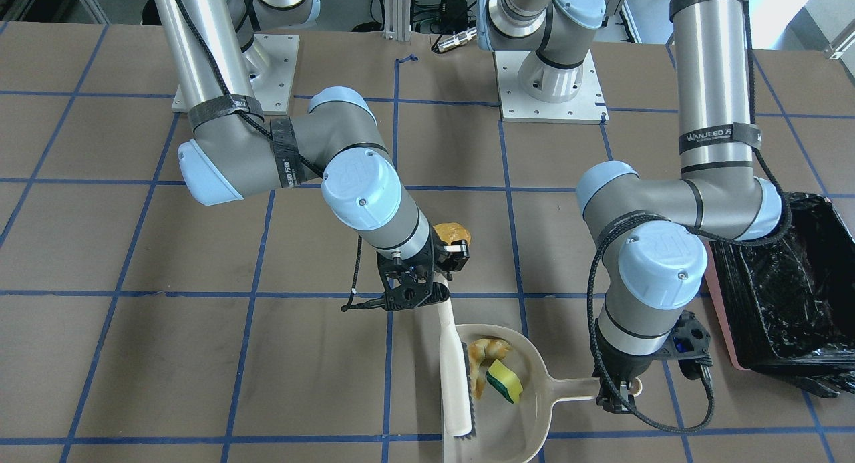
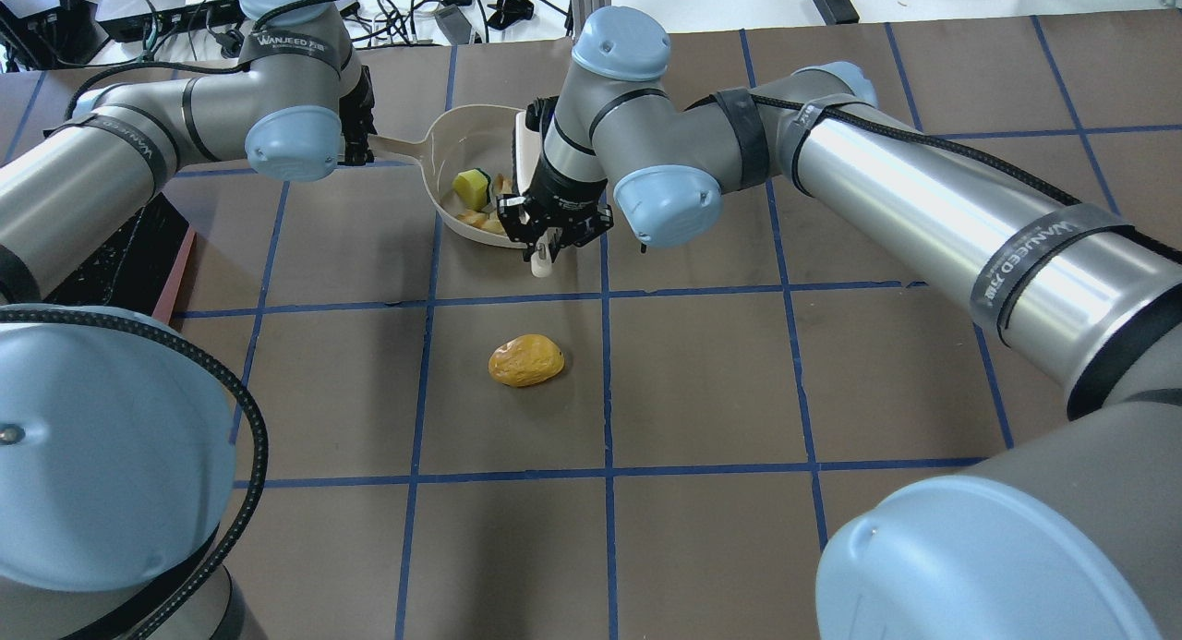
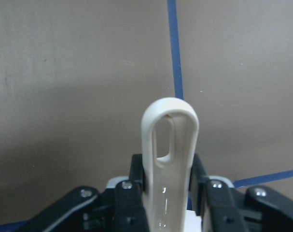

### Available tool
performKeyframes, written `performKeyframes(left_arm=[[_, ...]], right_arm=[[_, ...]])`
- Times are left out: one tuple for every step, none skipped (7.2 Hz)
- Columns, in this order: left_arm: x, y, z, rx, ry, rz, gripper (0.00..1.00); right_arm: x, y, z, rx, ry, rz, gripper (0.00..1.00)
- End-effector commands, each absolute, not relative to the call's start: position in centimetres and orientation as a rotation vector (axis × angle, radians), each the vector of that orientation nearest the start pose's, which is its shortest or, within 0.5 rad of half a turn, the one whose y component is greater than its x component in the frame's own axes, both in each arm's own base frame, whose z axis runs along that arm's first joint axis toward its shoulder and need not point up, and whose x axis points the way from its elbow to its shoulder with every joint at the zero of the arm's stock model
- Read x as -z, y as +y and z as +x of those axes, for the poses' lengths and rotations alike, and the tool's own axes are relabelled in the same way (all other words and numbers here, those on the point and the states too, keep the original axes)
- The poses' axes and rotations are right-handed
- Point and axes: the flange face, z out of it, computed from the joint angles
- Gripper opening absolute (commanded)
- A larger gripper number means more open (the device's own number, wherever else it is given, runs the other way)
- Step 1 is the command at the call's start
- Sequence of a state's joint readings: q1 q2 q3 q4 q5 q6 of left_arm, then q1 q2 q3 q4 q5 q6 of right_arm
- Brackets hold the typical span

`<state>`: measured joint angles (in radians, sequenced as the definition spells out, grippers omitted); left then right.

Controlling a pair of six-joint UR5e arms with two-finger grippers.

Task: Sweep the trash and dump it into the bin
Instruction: 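Sweep the sponge and bread roll into the dustpan with the right-held brush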

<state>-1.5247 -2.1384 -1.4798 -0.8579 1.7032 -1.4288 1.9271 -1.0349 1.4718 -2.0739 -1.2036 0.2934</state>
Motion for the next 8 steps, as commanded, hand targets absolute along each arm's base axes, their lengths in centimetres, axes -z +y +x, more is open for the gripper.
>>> performKeyframes(left_arm=[[-26.7,-70.1,-8.8,0.416,2.334,-2.135,0.00],[-27.4,-70.0,-8.7,0.425,2.367,-2.097,0.00],[-28.8,-69.4,-8.3,0.428,2.438,-1.999,0.00],[-29.6,-68.9,-6.1,0.365,2.441,-1.971,0.00],[-30.5,-68.4,-3.5,0.306,2.517,-1.927,0.00],[-30.6,-66.3,-1.5,0.223,2.521,-1.897,0.00],[-30.4,-63.5,-0.4,0.185,2.524,-1.871,0.00],[-30.4,-60.5,0.7,0.165,2.553,-1.806,0.00]], right_arm=[[-28.7,-56.9,38.7,-0.157,2.859,-0.076,0.00],[-30.6,-55.0,36.9,-0.251,2.985,-0.057,0.00],[-32.2,-52.9,34.9,-0.371,3.122,-0.015,0.00],[-33.4,-51.1,33.7,-0.452,3.181,0.059,0.00],[-33.2,-50.3,33.2,-0.498,3.211,0.144,0.00],[-32.6,-49.6,33.0,-0.556,3.223,0.289,0.00],[-33.1,-48.2,32.7,-0.597,3.226,0.434,0.00],[-33.1,-46.1,32.2,-0.646,3.216,0.505,0.00]])
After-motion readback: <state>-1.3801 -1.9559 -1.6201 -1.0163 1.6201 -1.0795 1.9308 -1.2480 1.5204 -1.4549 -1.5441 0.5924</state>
